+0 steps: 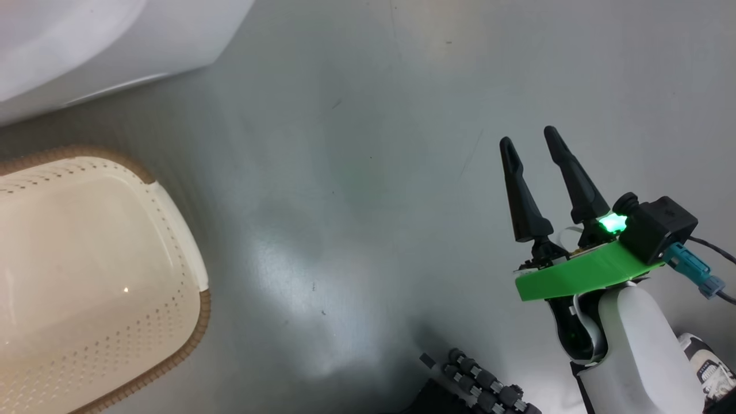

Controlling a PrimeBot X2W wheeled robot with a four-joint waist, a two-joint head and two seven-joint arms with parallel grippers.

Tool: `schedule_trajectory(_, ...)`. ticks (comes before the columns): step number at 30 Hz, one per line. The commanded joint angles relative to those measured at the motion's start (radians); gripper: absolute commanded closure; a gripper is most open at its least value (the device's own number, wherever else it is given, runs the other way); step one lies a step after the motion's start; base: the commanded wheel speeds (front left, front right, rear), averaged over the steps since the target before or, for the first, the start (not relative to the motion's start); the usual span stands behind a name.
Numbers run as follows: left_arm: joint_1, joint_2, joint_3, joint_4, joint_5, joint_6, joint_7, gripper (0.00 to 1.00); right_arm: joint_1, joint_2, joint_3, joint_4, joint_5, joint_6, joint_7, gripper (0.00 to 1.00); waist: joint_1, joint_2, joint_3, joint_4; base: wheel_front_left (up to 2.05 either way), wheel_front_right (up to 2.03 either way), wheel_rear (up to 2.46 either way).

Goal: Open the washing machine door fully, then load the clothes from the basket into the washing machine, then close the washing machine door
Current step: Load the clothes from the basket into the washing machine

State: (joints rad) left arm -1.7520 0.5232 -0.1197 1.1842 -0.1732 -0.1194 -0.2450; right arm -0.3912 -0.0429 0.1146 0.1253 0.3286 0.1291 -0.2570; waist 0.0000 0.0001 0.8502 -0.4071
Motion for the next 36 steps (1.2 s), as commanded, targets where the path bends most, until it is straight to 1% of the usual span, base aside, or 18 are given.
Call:
schedule_trajectory(1,-0.015,0.034,-0.007,-0.017,-0.003,-0.002,-0.006,0.00,0.022,-0.007,0.010,-0.016,0.002,0.002,-0.005,0.00,0.0000,-0.0001,-0.003,0.006,0.00,0.00,0.00)
schedule_trajectory(6,0.008,0.017,-0.014,-0.013,-0.021,-0.006,-0.012,0.00,0.020,-0.007,-0.009,-0.017,-0.020,0.002,-0.005,0.00,0.0000,-0.0001,-0.020,0.031,0.00,0.00,0.00)
schedule_trajectory(14,0.106,-0.038,-0.033,-0.032,-0.091,-0.011,-0.016,0.00,0.026,-0.007,-0.046,-0.029,-0.078,0.002,-0.005,0.00,0.0000,-0.0001,-0.072,0.091,0.00,0.00,0.00)
schedule_trajectory(20,0.236,-0.072,-0.073,-0.095,-0.164,-0.011,-0.017,0.00,0.040,-0.007,-0.078,-0.040,-0.127,0.002,-0.005,0.00,0.0000,-0.0001,-0.127,0.154,0.00,0.00,0.00)
schedule_trajectory(22,0.261,-0.074,-0.083,-0.109,-0.172,-0.011,-0.017,0.00,0.042,-0.007,-0.080,-0.042,-0.134,0.002,-0.005,0.00,0.0000,-0.0001,-0.137,0.162,0.00,0.00,0.00)
schedule_trajectory(23,0.319,-0.080,-0.105,-0.137,-0.190,-0.011,-0.017,0.00,0.047,-0.007,-0.084,-0.043,-0.147,0.002,-0.005,0.00,0.0000,-0.0001,-0.159,0.181,0.00,0.00,0.00)
schedule_trajectory(25,0.350,-0.085,-0.117,-0.150,-0.201,-0.011,-0.017,0.00,0.050,-0.007,-0.087,-0.043,-0.153,0.002,-0.005,0.00,0.0000,-0.0001,-0.170,0.192,0.00,0.00,0.00)
schedule_trajectory(32,0.531,-0.121,-0.178,-0.266,-0.267,-0.011,-0.017,0.00,0.072,-0.024,-0.097,-0.042,-0.175,0.002,-0.005,0.00,0.0000,-0.0001,-0.245,0.275,0.00,0.00,0.00)
schedule_trajectory(36,0.636,-0.147,-0.184,-0.341,-0.294,-0.011,-0.017,0.00,0.086,-0.034,-0.101,-0.039,-0.182,0.002,-0.005,0.00,0.0000,-0.0001,-0.291,0.318,0.00,0.00,0.00)
